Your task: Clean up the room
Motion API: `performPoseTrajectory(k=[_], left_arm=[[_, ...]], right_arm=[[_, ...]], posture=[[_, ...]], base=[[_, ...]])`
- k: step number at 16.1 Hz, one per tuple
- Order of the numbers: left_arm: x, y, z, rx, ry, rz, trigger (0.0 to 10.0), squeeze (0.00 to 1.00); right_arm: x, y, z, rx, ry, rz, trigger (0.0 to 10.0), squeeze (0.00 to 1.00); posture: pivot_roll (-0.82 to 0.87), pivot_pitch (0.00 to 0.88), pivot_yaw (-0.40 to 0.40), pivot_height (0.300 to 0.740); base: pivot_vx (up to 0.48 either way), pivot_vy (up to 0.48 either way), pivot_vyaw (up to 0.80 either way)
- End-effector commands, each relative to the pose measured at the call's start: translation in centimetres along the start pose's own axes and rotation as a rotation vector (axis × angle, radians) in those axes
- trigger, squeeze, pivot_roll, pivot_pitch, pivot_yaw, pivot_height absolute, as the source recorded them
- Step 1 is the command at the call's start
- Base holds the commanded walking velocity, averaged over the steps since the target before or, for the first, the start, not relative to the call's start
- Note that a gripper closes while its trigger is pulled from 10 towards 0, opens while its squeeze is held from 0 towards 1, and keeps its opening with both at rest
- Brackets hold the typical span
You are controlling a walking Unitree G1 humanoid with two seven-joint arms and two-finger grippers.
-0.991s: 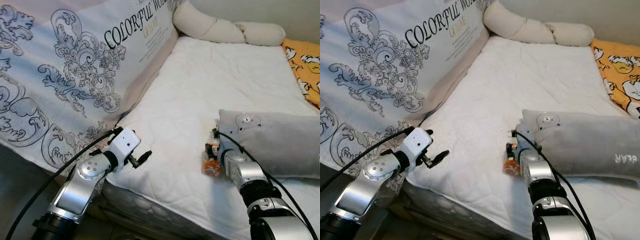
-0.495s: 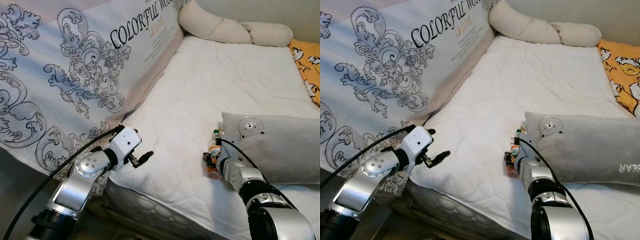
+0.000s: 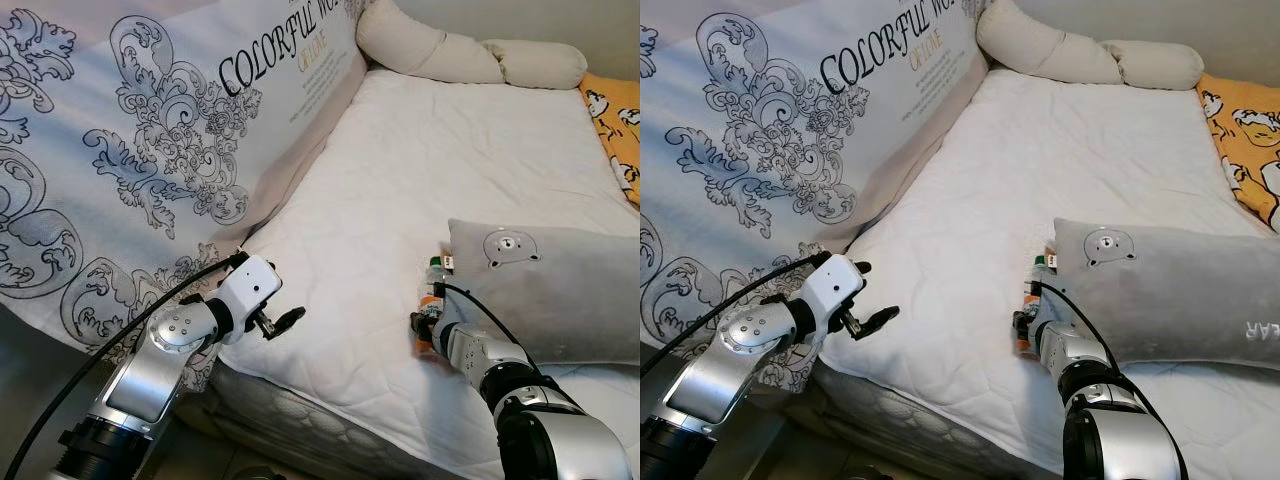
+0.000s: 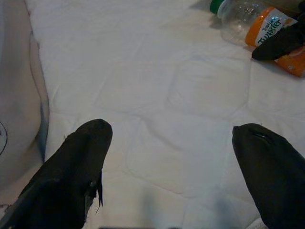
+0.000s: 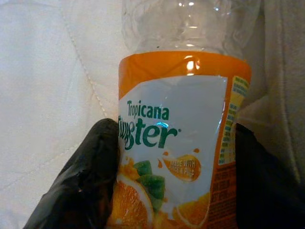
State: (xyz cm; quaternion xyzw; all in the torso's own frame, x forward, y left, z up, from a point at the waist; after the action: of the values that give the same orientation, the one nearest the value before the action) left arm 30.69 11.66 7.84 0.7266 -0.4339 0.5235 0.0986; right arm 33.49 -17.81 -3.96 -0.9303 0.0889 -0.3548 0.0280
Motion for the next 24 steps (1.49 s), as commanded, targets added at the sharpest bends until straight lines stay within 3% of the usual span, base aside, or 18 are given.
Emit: performPoseTrajectory(k=[1,3,6,7,8,9,10,11,13,15,24], left_arm=[[0.6,-0.2,0.0,0.0,0.008,0.021,10.0,0.0],[0.3,0.1,-0.2,0.004,0.002,0.001,10.0,0.0],[-0.2,0.4,-0.4,0.012,0.001,-0.037,10.0,0.0],[-0.4,0.5,-0.5,0.028,0.002,-0.059,10.0,0.0],[-0.5,0.6,-0.5,0.047,0.011,-0.082,10.0,0.0],[-0.6,0.6,-0.5,0.066,0.015,-0.097,10.0,0.0],[-0.9,0.5,-0.5,0.115,0.017,-0.142,10.0,0.0],[-1.6,0.4,-0.5,0.163,0.005,-0.18,10.0,0.0],[-3.3,0.3,-1.1,0.224,-0.03,-0.205,10.0,0.0],[-4.1,0.6,-1.7,0.217,-0.056,-0.204,10.0,0.0],[-5.0,0.5,-1.3,0.209,-0.064,-0.18,10.0,0.0]], right_arm=[[0.3,0.0,0.0,0.01,0.012,-0.001,0.0,0.0],[1.9,-1.0,-0.3,0.07,0.1,0.022,0.0,0.0],[2.6,-2.4,-1.3,0.169,0.156,0.004,0.0,0.0],[3.2,-3.2,-2.7,0.228,0.234,-0.071,9.4,0.0],[2.7,-3.4,-3.3,0.238,0.23,-0.125,10.0,0.0],[2.5,-3.4,-3.7,0.239,0.245,-0.165,10.0,0.0],[2.5,-3.8,-4.7,0.258,0.307,-0.262,10.0,0.0],[1.9,-4.9,-5.7,0.339,0.309,-0.238,10.0,0.0],[-0.3,-6.1,-7.2,0.447,0.249,-0.346,10.0,0.0],[-1.2,-6.5,-7.6,0.498,0.206,-0.388,10.0,0.0],[-1.2,-6.8,-8.8,0.579,0.185,-0.385,10.0,0.0]], posture=[[0.07,0.0,0.037,0.74],[0.06,0.0,0.033,0.74],[0.05,0.0,0.032,0.74],[0.05,0.0,0.036,0.74],[0.04,0.0,0.046,0.74],[0.03,0.0,0.051,0.74],[0.03,0.0,0.055,0.74],[0.03,0.0,0.055,0.74],[0.04,0.0,0.045,0.74],[0.05,0.0,0.033,0.74],[0.05,0.0,0.04,0.74]], base=[[0.0,0.0,0.0],[0.0,0.0,0.0],[0.0,0.0,0.0],[0.0,0.0,0.0],[0.0,0.0,0.0],[0.0,0.0,0.0],[0.0,0.0,0.0],[0.0,0.0,0.0],[0.0,0.0,0.8],[0.0,0.0,0.8],[0.0,0.0,0.8]])
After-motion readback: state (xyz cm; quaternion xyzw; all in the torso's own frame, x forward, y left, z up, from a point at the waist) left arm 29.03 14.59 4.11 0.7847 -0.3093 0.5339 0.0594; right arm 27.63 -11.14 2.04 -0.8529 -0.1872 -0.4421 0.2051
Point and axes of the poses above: a point about 5 cm out from each wrist's last joint towards the gripper, its own z axis pointing out of the wrist towards the gripper, its own x axis along the axis of the wrist's last joint, y = z × x, the point moved 5 cm from there along z, pointing out of the wrist towards the gripper, and after that the axes turned 1 degree about z, right-handed, at the moved point
